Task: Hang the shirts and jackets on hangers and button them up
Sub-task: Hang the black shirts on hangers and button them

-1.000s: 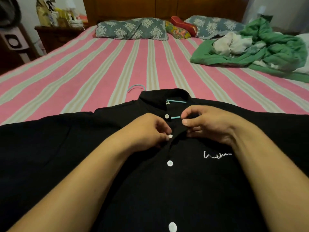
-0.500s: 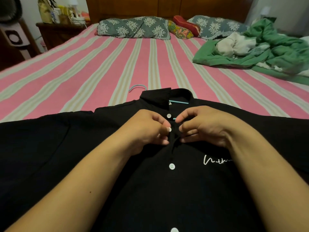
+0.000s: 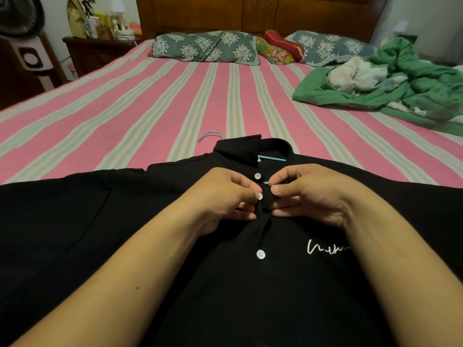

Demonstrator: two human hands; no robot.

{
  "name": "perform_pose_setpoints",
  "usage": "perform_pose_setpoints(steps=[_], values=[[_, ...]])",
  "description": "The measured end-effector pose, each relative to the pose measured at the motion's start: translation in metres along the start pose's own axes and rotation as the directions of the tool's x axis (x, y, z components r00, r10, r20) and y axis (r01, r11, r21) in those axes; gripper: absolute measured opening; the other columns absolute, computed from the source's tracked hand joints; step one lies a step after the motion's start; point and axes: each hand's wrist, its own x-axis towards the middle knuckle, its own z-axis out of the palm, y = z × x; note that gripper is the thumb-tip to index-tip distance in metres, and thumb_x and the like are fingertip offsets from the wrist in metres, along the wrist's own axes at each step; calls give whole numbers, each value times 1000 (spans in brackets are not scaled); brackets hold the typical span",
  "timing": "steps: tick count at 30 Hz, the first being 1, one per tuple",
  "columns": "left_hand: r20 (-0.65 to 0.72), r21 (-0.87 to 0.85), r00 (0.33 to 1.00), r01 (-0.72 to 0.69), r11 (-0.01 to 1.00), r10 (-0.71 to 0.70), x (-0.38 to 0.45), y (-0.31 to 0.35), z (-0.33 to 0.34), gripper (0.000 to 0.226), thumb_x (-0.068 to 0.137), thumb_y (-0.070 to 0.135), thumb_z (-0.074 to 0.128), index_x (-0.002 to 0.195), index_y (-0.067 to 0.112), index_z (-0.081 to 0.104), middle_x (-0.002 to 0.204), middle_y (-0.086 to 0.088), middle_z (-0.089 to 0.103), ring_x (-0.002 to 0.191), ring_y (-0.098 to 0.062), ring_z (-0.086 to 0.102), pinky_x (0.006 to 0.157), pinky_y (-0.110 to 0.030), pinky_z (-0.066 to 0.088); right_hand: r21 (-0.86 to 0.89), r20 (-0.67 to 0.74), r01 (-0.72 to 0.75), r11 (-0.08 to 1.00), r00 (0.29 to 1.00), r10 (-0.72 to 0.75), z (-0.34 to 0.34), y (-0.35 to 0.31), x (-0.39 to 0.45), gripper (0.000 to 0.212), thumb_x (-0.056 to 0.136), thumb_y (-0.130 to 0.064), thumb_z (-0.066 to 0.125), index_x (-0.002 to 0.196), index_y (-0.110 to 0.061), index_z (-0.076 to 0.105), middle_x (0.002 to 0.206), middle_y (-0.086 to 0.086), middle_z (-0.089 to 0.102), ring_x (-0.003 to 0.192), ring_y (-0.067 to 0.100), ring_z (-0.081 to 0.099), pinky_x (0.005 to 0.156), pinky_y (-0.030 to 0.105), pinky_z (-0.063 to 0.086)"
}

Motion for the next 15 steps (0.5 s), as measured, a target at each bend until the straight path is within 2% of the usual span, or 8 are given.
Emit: perform_pose_setpoints(steps=[3,8,12,15], values=[[-21,72,998,-50,996,52,0,0,1,5,88,-5,70,88,-1,73,58,-3,61,53,-11,59,58,-28,60,-1,-17,12,1000,1000,-12,1,0,0,18,92,9,60,93,-9,62,68,9,68,66,23,72,68,37,60],[-32,116,995,-93,989,98,1,-2,4,7,88,-6,68,88,-2,74,62,-6,61,56,-11,59,59,-26,60,-25,-29,58,998,998,-59,7,0,0,22,83,12,70,94,-7,64,78,14,71,71,22,73,65,28,58],[-39,72,996,-75,995,78,1,-2,1,4,87,-6,70,87,-3,73,60,-7,61,56,-13,60,59,-27,59,12,-31,47,999,998,-47,5,1,1,30,82,21,61,93,-7,66,76,13,66,66,19,71,61,26,57],[-23,14,999,-44,999,44,1,-2,-1,5,87,-7,69,88,-4,73,62,-9,61,56,-15,59,59,-29,60,87,11,-15,996,1000,14,-1,1,0,33,86,20,50,92,-9,65,75,11,64,63,18,69,56,27,57]])
